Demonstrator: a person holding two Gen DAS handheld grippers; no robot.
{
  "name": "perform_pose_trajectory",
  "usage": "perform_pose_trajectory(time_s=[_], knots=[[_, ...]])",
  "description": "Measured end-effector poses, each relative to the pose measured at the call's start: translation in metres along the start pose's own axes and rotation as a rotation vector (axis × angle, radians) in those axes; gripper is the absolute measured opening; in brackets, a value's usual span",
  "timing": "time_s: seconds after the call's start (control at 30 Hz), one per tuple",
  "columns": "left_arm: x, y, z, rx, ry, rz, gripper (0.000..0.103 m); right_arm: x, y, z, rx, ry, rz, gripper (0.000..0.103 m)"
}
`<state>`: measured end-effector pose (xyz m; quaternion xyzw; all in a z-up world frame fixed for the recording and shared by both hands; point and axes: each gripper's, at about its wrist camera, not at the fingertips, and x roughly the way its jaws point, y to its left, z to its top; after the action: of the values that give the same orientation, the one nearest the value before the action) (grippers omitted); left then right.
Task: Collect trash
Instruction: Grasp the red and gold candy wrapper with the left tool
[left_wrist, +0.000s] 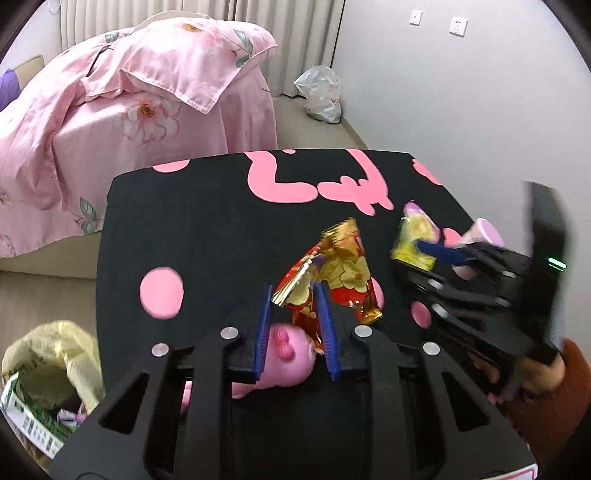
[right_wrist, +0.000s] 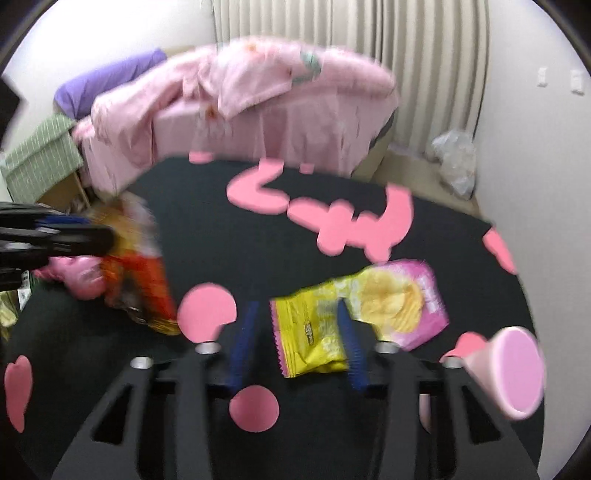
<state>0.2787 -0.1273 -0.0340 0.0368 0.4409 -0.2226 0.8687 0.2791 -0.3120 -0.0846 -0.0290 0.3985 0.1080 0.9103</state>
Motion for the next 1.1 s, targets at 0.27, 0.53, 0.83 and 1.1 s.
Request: perform_pose_trajectory(time_s=[0.27, 0.53, 0.83, 1.1], knots=[[-0.012, 0.000, -0.018, -0.005, 0.000, -0.014, 0.021, -0.022, 0.012, -0.029, -0.072, 0.038, 0.059, 0.021], [-0.015, 0.004, -0.029, -0.007, -0.006, -0.072, 0.021, -0.076, 0.009, -0.085, -0.127, 0.112, 0.124, 0.021], [0.012, 0.005, -0.006, -0.134, 0.016, -0.095, 0.049, -0.131, -0.015, -0.116, -0.038, -0.028, 0.078, 0.057], [0.072, -0.004, 0.024, -0.146, 0.096, 0.026, 0.051, -0.139, -0.044, -0.124, 0.182, -0.037, 0.083, 0.057]])
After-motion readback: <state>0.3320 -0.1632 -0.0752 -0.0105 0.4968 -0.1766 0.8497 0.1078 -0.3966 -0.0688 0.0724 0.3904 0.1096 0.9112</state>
